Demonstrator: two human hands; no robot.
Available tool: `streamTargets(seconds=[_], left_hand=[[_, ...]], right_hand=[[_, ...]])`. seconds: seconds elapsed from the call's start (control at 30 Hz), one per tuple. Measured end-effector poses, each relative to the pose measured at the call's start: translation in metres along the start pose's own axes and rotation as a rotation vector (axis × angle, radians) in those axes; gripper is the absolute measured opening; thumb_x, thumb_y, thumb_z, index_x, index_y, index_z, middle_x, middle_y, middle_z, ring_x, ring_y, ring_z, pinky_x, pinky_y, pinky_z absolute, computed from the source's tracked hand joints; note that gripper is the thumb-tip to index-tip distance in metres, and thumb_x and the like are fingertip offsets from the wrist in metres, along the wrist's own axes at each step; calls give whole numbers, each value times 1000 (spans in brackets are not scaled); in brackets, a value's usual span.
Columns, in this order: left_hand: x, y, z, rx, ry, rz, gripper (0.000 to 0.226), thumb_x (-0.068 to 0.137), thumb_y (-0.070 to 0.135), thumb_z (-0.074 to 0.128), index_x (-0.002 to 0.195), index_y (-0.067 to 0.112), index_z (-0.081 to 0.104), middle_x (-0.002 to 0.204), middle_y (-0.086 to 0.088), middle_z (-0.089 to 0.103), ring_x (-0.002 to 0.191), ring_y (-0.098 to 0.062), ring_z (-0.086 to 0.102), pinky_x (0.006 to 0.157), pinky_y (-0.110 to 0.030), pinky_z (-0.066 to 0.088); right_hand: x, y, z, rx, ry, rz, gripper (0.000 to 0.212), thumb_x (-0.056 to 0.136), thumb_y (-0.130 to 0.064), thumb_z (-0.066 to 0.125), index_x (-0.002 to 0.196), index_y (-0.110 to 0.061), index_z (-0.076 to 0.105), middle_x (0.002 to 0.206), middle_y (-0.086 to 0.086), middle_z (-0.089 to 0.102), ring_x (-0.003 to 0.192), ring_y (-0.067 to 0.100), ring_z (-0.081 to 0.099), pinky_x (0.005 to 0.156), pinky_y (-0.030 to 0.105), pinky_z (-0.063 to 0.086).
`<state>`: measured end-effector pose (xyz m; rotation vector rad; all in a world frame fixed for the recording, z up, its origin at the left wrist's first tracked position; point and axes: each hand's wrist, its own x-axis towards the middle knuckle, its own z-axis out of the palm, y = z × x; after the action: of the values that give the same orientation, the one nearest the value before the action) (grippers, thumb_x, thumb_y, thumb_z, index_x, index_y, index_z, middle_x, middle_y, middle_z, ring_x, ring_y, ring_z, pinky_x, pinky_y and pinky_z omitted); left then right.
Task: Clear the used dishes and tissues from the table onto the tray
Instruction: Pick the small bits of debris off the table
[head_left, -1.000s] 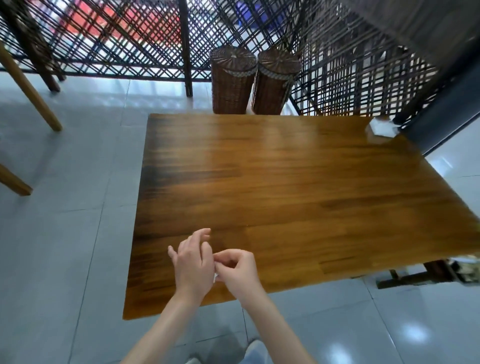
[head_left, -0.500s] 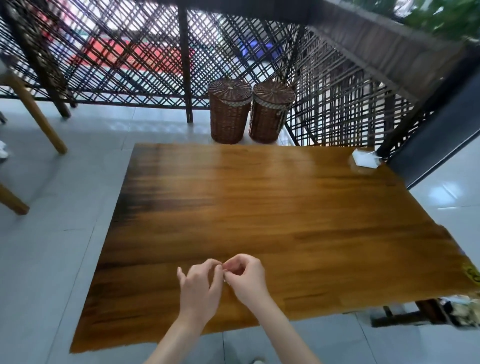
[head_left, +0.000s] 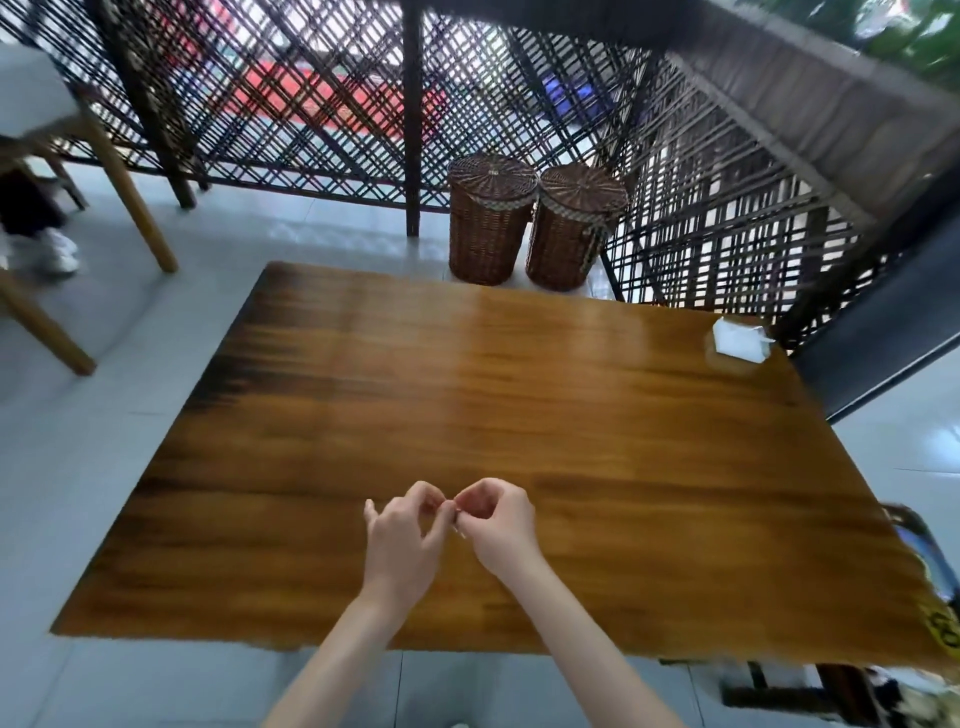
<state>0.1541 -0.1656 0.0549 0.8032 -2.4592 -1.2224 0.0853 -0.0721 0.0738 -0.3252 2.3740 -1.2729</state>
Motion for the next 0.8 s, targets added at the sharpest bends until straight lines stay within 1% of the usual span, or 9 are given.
streamTargets(seconds=[0.1,0.23,0.33,0.4,0.53,0.67,0.73,0.8], left_hand=[[-10,8,3,-19,3,26,11,91,28,58,80,30,56,75,19,60,75,-3,58,112,-52,15],[-26,11,1,7,-40,66,9,91,27,57,85,33,57,80,22,61,78,2,57,112,-52,14],[-41,9,-4,12,-51,64,9,91,27,57,85,33,57,81,20,61,80,-2,59,112,-54,15],[-52,8,-9,10,-47,61,9,91,27,57,84,32,57,80,19,62,80,-4,59,113,-55,15],[-78,6,-21,-3,-39,69,10,91,25,58,81,29,58,78,16,62,78,-5,59,112,-54,16],[-110,1,-35,-4,-28,76,7,90,23,60,83,22,62,79,11,64,79,-8,60,107,-56,24],[-129,0,-42,-14,-13,85,9,90,21,61,81,21,61,78,11,63,78,-9,59,104,-56,28],[-148,0,-50,-42,1,96,10,89,20,61,79,21,59,76,10,63,76,-10,60,100,-56,31]], right_hand=[[-4,8,-7,16,-5,-20,6,78,-13,71,77,-19,68,71,-7,65,70,8,63,65,23,56],[-16,15,-11,63,15,-28,9,75,-16,74,74,-21,67,69,-7,66,68,9,64,64,24,57],[-32,19,-9,101,25,-20,10,75,-20,75,74,-23,66,70,-9,66,68,8,65,63,22,57],[-45,20,-6,115,27,-20,11,75,-22,75,74,-25,65,70,-9,66,69,9,65,64,24,58],[-76,19,0,151,18,-22,13,75,-20,75,73,-26,64,71,-7,67,69,9,66,64,25,58],[-115,20,7,230,8,-4,11,76,-19,74,79,-23,65,75,-4,68,73,11,66,67,28,56],[-137,23,12,259,1,8,10,79,-18,71,86,-21,64,79,-4,67,74,11,64,67,26,54],[-159,26,16,292,-22,22,11,82,-18,69,92,-18,63,82,-3,67,73,10,62,63,24,52]])
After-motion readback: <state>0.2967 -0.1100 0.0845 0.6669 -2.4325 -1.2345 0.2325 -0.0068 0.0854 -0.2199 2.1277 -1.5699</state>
